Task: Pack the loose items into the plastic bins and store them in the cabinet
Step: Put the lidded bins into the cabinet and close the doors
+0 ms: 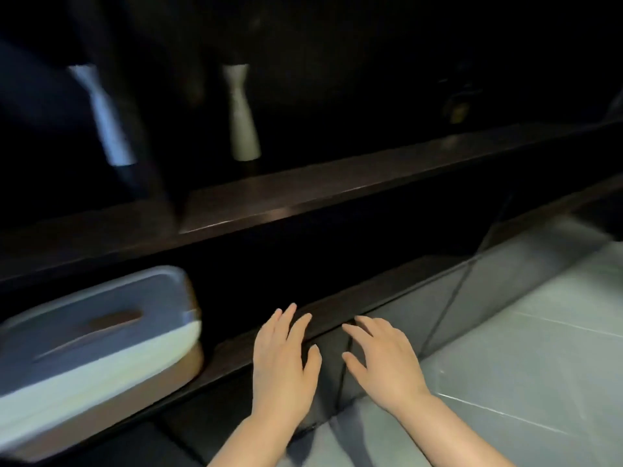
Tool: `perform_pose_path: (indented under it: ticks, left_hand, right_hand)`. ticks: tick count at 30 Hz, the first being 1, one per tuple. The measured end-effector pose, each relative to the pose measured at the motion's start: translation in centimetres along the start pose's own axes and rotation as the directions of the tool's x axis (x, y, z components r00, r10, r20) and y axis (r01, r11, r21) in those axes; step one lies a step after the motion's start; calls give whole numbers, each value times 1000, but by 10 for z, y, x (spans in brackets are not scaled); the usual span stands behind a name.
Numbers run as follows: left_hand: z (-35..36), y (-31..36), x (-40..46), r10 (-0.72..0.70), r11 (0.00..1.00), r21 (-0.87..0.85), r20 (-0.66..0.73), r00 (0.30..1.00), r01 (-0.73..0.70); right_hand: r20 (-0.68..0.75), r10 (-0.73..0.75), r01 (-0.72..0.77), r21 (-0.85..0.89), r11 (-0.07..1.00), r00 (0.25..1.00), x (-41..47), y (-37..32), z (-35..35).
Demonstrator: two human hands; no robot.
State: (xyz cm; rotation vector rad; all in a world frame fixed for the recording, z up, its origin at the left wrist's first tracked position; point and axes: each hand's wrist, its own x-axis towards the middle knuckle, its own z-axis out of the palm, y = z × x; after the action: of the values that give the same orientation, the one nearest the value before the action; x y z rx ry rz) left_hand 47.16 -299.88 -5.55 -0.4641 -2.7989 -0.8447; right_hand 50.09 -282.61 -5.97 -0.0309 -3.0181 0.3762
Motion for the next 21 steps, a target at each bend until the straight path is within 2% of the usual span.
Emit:
perform_pose_path:
  ticks: [3,5,7,11,15,21]
  left_hand:
    - [55,98,31,197,980,-32,95,976,-195]
    - [92,164,49,322,947,-66,146,935,-316]
    - [126,230,59,415,909,-128,184,891,-397]
    - [186,342,66,515,851,-276,262,817,-448]
    - [236,420,90,598,793,-331,271,754,-511]
    - [324,512,170,676,732,-364,289,678,-575]
  right_hand:
    - [-88,178,-183,-60,981,980,-34,94,-47]
    - [-167,303,-320,-90,943,938,-63,155,-79]
    - [-242,416,-449,-105,887,877,-95,213,-108]
    - [-331,606,-660,-73,747,723,-153,310,-155]
    - [-360,691,-754,-61,653,627,-167,389,-185]
    - [-375,768,-828,2,560,519,-124,504,-202]
